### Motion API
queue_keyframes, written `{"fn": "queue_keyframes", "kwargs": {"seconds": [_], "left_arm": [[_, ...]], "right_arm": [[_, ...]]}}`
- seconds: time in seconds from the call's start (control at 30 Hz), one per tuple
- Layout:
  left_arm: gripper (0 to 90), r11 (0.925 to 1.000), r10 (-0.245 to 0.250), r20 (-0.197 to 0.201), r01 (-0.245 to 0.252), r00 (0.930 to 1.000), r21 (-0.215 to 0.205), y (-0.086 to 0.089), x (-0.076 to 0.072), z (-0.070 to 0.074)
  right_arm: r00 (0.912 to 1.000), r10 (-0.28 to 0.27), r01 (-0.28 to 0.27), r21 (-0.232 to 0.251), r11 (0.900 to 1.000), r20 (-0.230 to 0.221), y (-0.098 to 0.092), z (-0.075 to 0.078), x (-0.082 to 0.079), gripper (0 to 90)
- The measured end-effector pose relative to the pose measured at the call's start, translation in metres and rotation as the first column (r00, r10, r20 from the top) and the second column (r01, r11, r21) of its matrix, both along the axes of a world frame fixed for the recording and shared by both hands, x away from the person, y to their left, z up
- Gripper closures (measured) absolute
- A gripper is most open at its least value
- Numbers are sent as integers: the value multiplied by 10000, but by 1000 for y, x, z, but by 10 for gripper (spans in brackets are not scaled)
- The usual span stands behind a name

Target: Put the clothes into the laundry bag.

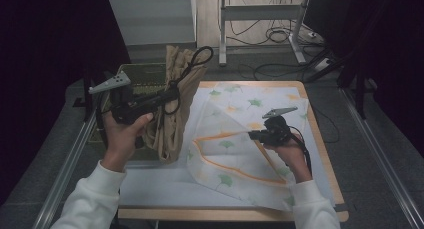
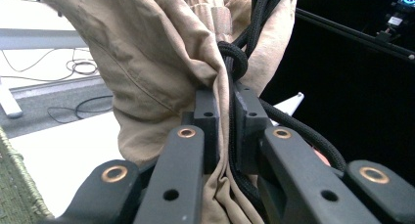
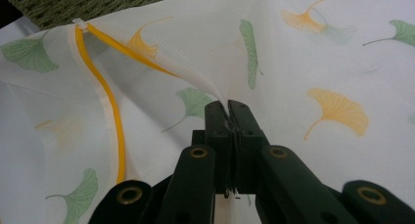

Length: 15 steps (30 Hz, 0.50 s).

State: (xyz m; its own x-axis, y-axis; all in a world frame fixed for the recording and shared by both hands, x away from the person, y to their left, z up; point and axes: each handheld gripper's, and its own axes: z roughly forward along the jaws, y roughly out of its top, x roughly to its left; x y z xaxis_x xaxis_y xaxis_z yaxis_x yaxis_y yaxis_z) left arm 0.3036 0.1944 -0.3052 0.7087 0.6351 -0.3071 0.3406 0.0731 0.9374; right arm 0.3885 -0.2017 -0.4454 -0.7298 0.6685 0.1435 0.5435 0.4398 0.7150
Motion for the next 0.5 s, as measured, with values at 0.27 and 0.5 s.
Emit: {"fn": "queue_keyframes", "kwargs": {"seconds": [0.27, 0.5], "left_arm": [[832, 9991, -408, -121, 407, 9991, -94, -9, -3, -3], [832, 9974, -721, -144, 721, 9973, 13, -20, -5, -6]], "right_arm": [[10000, -20, 20, 15, 10000, -13, 0, 0, 0, 863], [10000, -20, 20, 32, 10000, -8, 0, 0, 0, 863]]}}
